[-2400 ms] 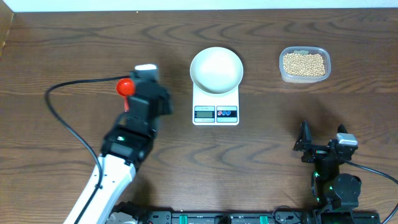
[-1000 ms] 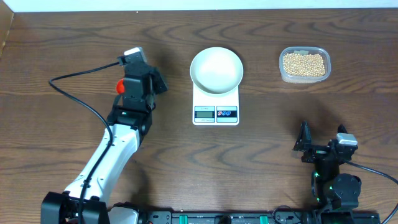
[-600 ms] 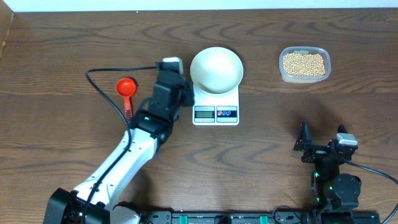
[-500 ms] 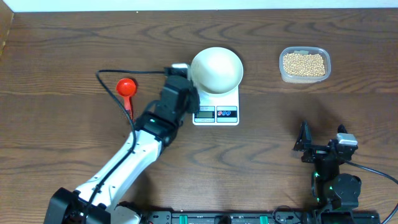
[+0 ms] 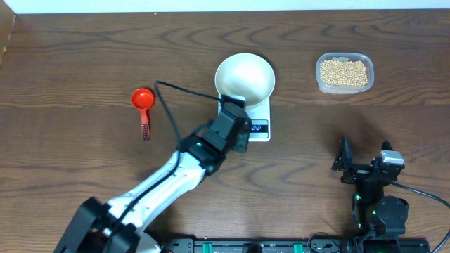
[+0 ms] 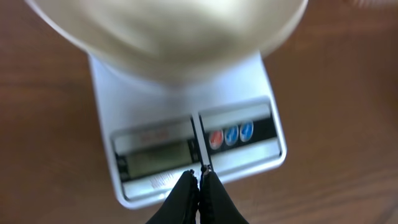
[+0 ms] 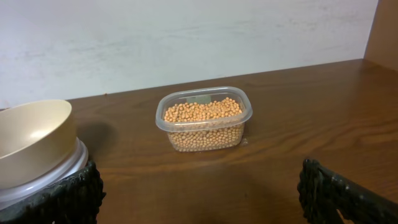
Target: Scoop item into bowl and weigh 50g on scale
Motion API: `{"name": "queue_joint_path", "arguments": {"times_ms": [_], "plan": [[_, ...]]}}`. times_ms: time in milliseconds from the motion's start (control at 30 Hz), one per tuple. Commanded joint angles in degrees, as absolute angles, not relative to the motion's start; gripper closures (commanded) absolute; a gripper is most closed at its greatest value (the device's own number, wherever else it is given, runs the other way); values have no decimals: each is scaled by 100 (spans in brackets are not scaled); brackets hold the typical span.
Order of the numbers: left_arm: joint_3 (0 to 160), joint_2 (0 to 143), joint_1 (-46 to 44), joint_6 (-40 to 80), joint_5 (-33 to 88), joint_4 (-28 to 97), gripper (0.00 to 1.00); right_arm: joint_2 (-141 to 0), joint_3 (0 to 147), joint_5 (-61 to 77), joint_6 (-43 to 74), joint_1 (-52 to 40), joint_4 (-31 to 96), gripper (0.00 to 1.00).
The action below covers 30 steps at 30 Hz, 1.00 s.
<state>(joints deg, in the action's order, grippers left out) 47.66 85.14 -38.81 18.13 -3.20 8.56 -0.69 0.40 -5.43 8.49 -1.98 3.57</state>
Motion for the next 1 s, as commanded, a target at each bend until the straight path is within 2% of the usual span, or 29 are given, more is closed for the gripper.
{"name": "queue_joint_path", "arguments": {"times_ms": [0, 567, 967], "plan": [[4792, 8805, -4108, 1758, -189, 873, 93, -30, 30, -569, 805, -246, 368, 1], [4792, 10099, -4278, 1498, -558, -598, 93, -30, 30, -569, 805, -246, 368, 1], [4792, 10298, -4211, 1015, -1035, -875, 93, -30, 30, -569, 805, -246, 368, 1]]}}
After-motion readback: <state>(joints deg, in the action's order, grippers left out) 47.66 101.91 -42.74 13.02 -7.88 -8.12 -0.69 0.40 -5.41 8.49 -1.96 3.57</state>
